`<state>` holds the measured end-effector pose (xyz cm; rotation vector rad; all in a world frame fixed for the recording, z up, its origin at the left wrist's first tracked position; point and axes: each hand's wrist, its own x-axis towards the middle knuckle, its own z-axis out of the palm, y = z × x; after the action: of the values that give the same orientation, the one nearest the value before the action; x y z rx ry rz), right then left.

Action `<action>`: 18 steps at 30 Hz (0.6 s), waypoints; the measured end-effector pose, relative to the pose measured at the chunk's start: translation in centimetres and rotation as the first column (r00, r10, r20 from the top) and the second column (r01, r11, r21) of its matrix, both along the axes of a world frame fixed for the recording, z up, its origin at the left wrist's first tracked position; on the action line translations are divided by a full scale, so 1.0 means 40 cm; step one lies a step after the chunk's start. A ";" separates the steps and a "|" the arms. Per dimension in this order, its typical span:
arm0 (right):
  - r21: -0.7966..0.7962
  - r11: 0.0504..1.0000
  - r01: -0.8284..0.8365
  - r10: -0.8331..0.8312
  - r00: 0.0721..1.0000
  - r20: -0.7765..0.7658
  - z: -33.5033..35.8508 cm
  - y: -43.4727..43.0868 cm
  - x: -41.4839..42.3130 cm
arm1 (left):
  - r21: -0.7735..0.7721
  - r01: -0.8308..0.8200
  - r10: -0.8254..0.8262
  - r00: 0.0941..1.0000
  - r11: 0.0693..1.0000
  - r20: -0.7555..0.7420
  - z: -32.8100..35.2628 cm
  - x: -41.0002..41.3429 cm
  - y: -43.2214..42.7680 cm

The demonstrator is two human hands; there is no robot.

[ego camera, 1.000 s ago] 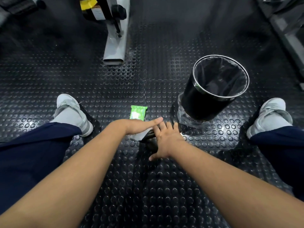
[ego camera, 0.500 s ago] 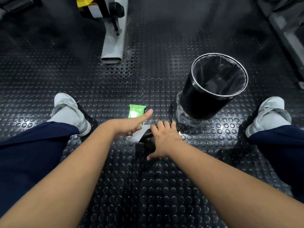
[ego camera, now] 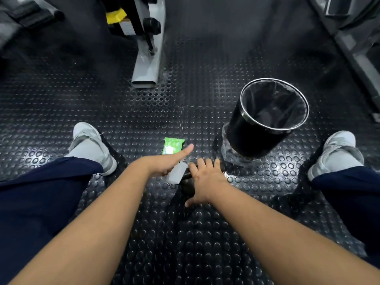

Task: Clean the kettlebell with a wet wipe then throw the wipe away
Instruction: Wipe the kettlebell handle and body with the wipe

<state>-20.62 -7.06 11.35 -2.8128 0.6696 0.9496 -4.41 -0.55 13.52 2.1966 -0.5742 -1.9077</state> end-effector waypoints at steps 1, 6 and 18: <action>0.000 1.000 0.000 0.000 1.000 -0.008 0.000 0.003 0.000 | 0.008 -0.005 0.005 1.000 1.000 0.015 -0.005 -0.011 0.003; -0.007 1.000 -0.003 0.003 1.000 -0.019 0.002 0.004 -0.003 | -0.052 -0.012 0.017 0.995 0.999 0.099 -0.119 -0.045 0.003; -0.028 0.999 -0.033 0.032 0.999 -0.039 -0.014 0.000 0.002 | 0.050 0.227 -0.233 0.949 0.973 0.213 -0.029 -0.039 -0.034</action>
<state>-20.55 -7.07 10.78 -2.8459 0.6490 1.0096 -5.99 -1.92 12.36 2.4693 -0.8834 -1.7945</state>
